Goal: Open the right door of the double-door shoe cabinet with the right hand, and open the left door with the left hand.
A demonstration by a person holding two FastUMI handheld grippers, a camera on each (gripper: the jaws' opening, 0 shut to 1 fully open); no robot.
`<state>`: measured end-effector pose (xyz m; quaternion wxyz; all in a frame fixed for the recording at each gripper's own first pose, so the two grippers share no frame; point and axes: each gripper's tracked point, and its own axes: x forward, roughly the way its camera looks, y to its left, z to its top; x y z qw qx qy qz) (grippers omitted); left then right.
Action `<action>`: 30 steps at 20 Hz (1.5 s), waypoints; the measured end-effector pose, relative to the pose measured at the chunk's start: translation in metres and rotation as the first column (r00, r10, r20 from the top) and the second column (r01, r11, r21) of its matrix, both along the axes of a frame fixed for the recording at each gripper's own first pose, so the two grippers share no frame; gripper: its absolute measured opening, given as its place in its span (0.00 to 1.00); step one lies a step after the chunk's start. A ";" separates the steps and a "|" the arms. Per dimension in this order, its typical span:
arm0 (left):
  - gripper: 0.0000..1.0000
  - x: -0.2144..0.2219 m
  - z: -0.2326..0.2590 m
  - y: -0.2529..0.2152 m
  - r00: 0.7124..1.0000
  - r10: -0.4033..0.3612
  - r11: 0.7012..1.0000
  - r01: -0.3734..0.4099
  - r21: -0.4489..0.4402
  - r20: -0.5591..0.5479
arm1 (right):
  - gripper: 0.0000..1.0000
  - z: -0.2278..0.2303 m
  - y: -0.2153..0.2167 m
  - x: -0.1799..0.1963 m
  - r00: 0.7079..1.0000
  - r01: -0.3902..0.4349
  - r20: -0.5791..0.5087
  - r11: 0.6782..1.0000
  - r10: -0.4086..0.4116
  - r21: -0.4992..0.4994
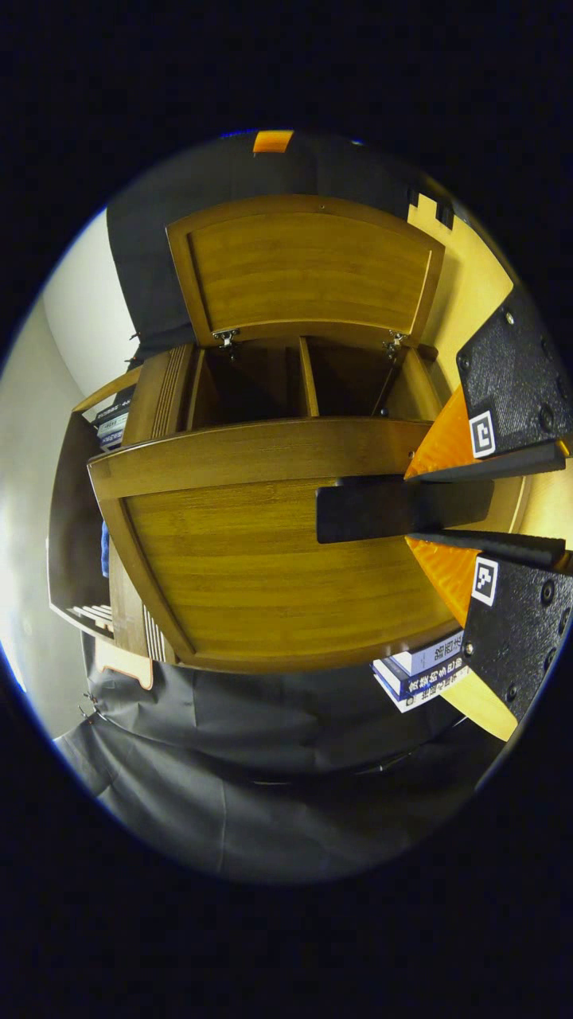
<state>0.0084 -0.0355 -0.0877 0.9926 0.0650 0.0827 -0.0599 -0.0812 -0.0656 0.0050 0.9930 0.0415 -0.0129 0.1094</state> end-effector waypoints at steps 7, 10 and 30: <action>0.33 -0.027 -0.003 0.029 0.999 0.038 0.999 -0.038 0.015 -0.011 | 0.96 -0.004 -0.009 -0.006 1.000 0.008 0.003 1.000 -0.008 0.017; 0.32 -0.039 0.003 0.049 0.996 0.083 0.996 -0.083 0.029 0.013 | 0.96 -0.009 -0.010 -0.007 1.000 0.007 -0.004 1.000 -0.007 0.027; 0.23 -0.105 0.041 0.186 0.920 0.354 0.927 -0.369 0.068 0.168 | 0.96 -0.015 0.001 -0.002 0.999 0.007 -0.042 1.000 -0.006 0.024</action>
